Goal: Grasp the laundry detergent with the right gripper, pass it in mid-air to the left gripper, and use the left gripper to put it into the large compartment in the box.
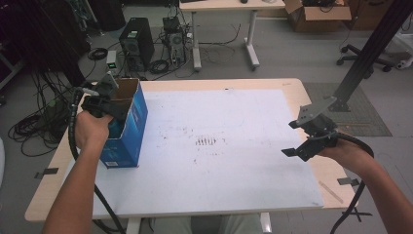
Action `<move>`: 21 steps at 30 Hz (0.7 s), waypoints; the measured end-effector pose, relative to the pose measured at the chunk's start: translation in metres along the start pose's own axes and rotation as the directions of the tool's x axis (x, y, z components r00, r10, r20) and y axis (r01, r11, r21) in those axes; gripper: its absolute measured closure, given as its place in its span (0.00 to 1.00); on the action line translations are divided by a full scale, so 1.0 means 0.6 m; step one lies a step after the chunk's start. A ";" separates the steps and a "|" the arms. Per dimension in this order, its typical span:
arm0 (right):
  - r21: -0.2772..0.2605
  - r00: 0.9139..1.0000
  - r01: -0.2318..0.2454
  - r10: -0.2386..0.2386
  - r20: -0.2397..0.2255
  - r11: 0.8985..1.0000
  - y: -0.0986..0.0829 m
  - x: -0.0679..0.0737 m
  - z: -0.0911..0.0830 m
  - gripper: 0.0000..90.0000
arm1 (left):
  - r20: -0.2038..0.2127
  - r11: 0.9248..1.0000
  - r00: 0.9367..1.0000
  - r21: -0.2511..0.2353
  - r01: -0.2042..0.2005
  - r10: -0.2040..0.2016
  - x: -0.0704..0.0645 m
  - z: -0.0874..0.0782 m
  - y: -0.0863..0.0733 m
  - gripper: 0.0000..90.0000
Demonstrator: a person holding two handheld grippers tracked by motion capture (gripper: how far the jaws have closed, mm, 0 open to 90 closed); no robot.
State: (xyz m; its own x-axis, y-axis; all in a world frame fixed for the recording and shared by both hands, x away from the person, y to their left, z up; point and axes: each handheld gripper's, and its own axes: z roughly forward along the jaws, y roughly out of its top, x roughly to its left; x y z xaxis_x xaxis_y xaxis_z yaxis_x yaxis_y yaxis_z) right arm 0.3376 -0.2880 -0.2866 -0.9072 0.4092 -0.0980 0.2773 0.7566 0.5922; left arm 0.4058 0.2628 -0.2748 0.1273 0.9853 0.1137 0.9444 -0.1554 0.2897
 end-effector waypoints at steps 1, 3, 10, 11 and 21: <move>0.000 1.000 0.000 0.000 0.000 1.000 0.000 0.000 0.000 0.06 | 0.001 1.000 1.000 0.001 -0.003 0.003 0.000 0.000 0.000 0.42; 0.000 1.000 -0.001 0.001 -0.001 1.000 0.000 0.001 0.001 0.06 | 0.001 1.000 1.000 0.001 -0.005 0.005 -0.001 0.001 0.001 0.42; 0.001 1.000 0.003 -0.003 -0.004 1.000 -0.003 0.002 0.002 0.06 | 0.009 1.000 1.000 0.005 -0.002 0.002 0.002 0.002 0.001 0.42; 0.002 1.000 0.003 -0.003 -0.004 1.000 -0.003 0.002 0.002 0.06 | 0.011 1.000 1.000 0.004 -0.002 0.002 0.003 0.002 0.001 0.42; 0.000 1.000 0.003 -0.003 -0.004 1.000 -0.004 0.006 0.002 0.06 | 0.047 1.000 0.999 -0.004 0.001 -0.001 0.009 0.001 0.001 0.41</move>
State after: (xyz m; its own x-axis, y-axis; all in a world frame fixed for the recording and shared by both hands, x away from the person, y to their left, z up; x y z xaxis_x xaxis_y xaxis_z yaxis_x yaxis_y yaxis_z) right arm 0.3343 -0.2877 -0.2892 -0.9094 0.4046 -0.0963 0.2745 0.7578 0.5920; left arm 0.4068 0.2680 -0.2744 0.1408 0.9876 0.0687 0.9433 -0.1549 0.2936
